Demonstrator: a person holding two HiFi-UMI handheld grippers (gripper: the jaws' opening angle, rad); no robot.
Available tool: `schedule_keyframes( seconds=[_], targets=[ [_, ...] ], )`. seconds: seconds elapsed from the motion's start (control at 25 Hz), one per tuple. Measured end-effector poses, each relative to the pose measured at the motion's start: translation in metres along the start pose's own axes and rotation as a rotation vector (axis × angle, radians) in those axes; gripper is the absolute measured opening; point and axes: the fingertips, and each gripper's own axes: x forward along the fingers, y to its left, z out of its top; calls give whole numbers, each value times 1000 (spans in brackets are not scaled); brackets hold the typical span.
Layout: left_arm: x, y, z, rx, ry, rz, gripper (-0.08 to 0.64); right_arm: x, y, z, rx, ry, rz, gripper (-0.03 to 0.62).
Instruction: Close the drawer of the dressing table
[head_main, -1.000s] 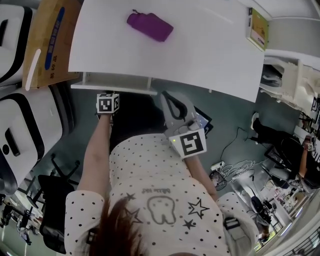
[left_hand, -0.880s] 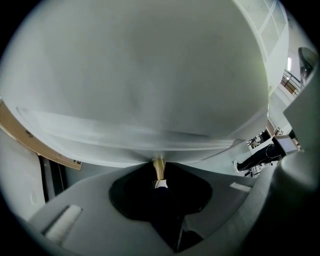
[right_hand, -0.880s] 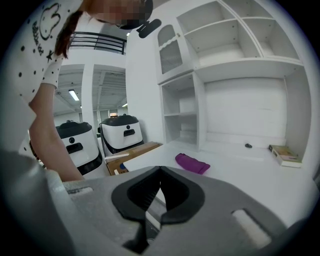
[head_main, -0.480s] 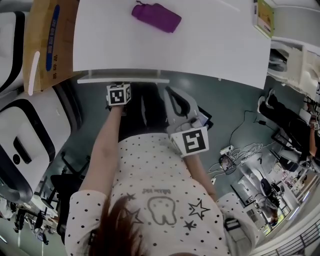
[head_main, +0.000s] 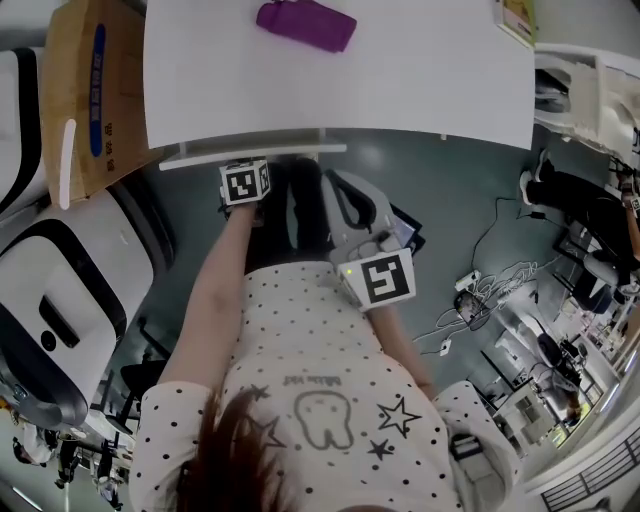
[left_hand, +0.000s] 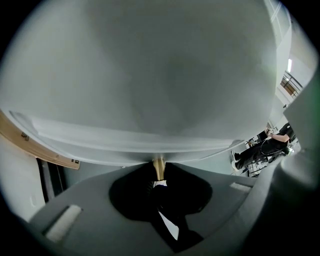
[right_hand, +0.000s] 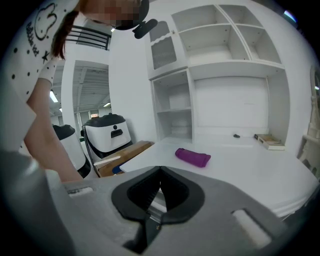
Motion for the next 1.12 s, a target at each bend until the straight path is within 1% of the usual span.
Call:
schedule_keyframes(
  seconds=[0.16, 0.4, 0.76, 1.12],
  targets=[
    [4, 1, 2, -2, 6, -12, 75, 2, 1, 0, -5, 5, -16, -5],
    [5, 2, 10, -1, -1, -12, 75, 2, 2, 2, -15, 5, -22, -5],
    [12, -2, 21, -1, 5, -4, 75, 3, -9, 5, -36, 6, -30, -5],
    [12, 3, 27, -13, 1, 2, 75, 5, -14, 7, -27, 12, -42, -5]
  ],
)
